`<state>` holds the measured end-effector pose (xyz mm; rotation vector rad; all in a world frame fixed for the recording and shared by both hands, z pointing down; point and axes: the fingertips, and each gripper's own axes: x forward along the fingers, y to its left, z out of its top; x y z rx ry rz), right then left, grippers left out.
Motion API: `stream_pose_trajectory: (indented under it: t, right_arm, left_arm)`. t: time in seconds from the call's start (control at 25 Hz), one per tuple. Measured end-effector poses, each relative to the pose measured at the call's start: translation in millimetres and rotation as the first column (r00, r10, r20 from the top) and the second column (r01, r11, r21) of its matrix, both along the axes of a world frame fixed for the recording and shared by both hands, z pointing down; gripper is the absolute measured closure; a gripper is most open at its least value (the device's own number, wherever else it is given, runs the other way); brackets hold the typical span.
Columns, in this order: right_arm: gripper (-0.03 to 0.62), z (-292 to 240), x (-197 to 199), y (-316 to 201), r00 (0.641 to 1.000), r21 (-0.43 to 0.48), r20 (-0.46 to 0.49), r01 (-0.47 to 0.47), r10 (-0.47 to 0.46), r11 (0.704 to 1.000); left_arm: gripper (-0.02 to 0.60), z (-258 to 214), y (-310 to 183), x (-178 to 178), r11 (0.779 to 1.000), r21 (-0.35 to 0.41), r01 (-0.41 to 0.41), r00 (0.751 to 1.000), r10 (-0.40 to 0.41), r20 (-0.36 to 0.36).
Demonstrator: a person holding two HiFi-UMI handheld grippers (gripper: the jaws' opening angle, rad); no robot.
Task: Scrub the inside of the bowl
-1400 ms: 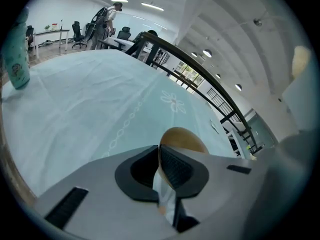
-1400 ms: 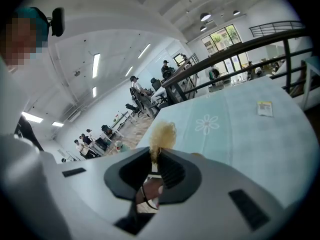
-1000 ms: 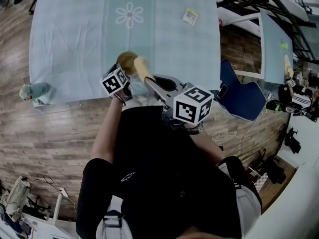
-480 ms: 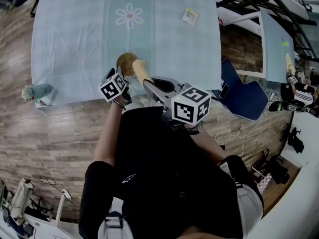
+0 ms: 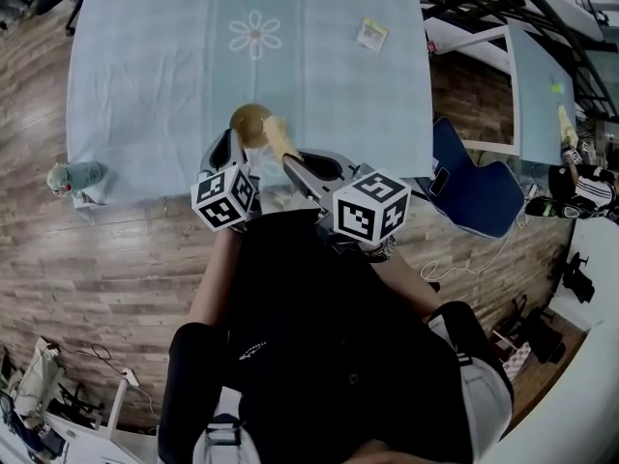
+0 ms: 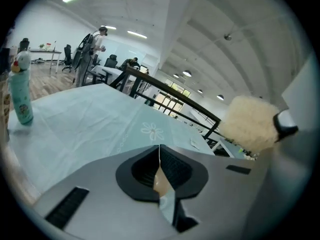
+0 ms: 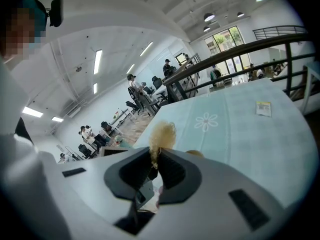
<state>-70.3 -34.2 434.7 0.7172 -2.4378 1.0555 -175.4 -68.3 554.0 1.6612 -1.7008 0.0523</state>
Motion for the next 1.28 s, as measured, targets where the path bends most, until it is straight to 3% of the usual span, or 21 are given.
stream_pose_trajectory:
  t: [0.12,0.32,0.6,0.76,0.92,1.04,1.28]
  right_arm:
    - [0.549,0,1,0,1.0,0.036,-0.025,0.002,-0.001,0.999]
    - [0.549,0,2,-3,0.997,0.107,-0.073,0.015,-0.007,0.994]
    - [0.549,0,7,-6,0.989,0.253,-0.145,0.004,0.034,0.967]
    - [0.549,-4,9,-5,0.989,0.298,-0.127,-0.039,0.08,0.954]
    - [0.549,-10,10,-1,0.988,0.387,-0.107,-0.063,0.112,0.92]
    - [0.549,-15,7,0,0.989,0.442,-0.082,-0.076,0.125,0.894]
    - [0.549,-40,7,1,0.989,0.576,-0.014,-0.112,0.147,0.809]
  left_arm:
    - [0.565,-41,-3,16,0.992,0.095,-0.08,0.995,0.074,0.068]
    - [0.565,-99,-5,39,0.957,0.222,-0.189,0.971,0.149,0.185]
    - [0.565,-132,6,59,0.924,0.295,-0.242,0.956,0.175,0.235]
    - [0.565,-145,16,54,0.921,0.326,-0.212,0.955,0.125,0.269]
    - [0.565,-154,22,54,0.913,0.346,-0.215,0.947,0.109,0.301]
    - [0.565,-156,24,52,0.919,0.348,-0.186,0.956,0.087,0.281]
    - [0.565,-159,28,54,0.92,0.357,-0.16,0.961,0.063,0.268]
